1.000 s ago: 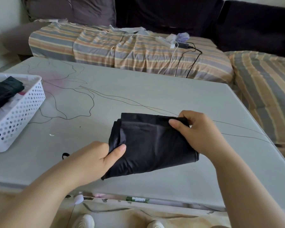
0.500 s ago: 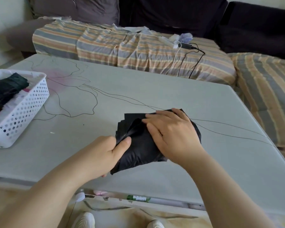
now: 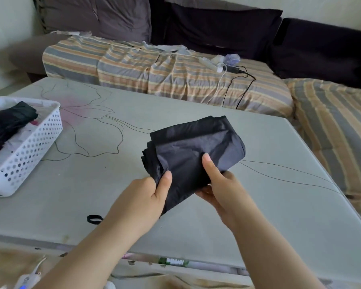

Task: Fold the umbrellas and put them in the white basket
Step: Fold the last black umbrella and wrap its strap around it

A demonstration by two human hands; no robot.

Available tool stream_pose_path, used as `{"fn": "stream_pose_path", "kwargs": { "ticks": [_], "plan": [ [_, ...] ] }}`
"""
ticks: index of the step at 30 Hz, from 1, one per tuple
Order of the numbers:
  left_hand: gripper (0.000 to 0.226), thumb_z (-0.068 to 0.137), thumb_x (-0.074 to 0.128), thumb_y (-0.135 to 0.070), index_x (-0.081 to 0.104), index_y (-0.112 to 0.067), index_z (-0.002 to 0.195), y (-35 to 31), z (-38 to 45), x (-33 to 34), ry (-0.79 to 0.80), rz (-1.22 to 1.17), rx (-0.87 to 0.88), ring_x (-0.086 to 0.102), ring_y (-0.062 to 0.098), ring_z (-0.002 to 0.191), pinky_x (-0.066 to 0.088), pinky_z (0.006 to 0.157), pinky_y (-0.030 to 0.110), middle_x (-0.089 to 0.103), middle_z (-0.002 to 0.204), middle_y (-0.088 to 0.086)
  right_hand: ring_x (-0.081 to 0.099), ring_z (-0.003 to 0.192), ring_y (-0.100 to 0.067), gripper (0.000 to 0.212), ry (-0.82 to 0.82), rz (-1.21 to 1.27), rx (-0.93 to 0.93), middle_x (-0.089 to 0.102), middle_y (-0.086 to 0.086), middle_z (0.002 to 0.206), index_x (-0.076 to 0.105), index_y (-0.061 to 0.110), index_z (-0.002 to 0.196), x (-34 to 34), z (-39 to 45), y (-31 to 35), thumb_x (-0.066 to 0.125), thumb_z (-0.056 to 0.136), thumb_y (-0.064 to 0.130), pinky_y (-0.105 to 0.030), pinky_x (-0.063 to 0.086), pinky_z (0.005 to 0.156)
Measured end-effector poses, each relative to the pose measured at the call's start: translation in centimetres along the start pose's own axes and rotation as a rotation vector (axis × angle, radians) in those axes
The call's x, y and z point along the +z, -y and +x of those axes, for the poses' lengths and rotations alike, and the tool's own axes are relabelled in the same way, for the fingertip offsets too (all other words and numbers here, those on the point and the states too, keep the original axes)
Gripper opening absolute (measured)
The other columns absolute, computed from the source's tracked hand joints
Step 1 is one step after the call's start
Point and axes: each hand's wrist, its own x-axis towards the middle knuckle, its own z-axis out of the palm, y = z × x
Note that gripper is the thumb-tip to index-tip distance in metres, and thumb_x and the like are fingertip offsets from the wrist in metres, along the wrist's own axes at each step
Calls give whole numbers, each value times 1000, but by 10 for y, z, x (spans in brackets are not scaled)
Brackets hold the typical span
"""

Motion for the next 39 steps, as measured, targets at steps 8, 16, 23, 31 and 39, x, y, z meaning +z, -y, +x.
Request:
{"fn": "stream_pose_path", "kwargs": {
  "ticks": [8,16,23,31,39],
  "plan": [
    [63,95,31,-53,54,0,71,-10,-6,23,93,-183,-18,64,18,58,48,65,30,68,63,11,72,87,-21,35,-158,473,-70,75,-3,95,65,13,109,12,12,10,77,78,25,-34,59,74],
    [68,67,55,-68,66,-13,106,-9,2,6,673,-837,-285,70,30,80,52,65,34,74,91,12,72,84,-24,19,21,527,-161,75,-10,94,66,8,103,12,9,15,67,85,13,-36,59,69],
    [38,90,46,-53,54,-19,76,-16,-12,16,213,-606,-141,49,11,41,41,43,22,54,49,-6,71,96,-20,55,33,391,-247,74,-4,104,61,13,118,11,7,19,78,69,31,-35,58,79],
    [49,81,57,-60,58,-11,72,-1,-9,16,242,-421,19,63,18,62,47,61,24,62,62,6,72,93,-22,40,-66,492,-257,74,-7,103,62,11,119,10,11,16,74,81,10,-39,59,81],
    [41,81,56,-51,55,-10,77,-2,-8,4,293,-613,-78,54,18,45,45,45,29,65,71,20,58,115,-2,93,-68,221,-567,54,12,131,25,44,143,-5,3,21,79,68,36,-30,49,97]
  ]
}}
